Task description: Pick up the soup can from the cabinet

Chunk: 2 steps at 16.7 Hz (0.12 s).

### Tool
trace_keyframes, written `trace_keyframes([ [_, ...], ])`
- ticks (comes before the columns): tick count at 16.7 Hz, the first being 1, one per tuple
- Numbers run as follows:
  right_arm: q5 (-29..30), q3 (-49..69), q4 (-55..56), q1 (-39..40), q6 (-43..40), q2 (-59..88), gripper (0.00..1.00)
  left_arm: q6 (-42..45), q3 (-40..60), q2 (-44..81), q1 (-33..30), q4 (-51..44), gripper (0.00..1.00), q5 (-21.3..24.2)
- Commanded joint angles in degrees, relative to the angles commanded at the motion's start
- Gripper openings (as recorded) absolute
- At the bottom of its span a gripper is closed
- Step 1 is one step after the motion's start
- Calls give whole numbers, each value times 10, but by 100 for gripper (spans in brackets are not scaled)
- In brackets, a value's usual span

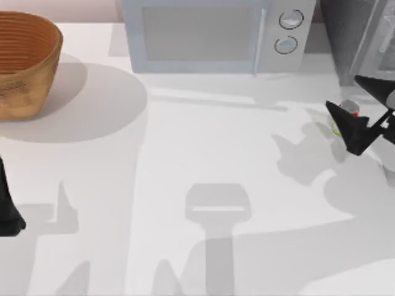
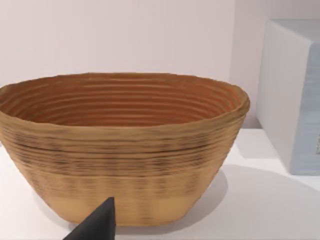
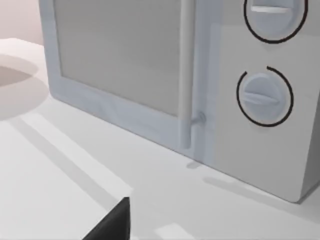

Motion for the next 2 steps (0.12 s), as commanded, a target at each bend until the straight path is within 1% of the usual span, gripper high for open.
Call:
trace_keyframes([
  [2,0,0,0,0,0,0,100,0,0,0,0,0,100,0],
])
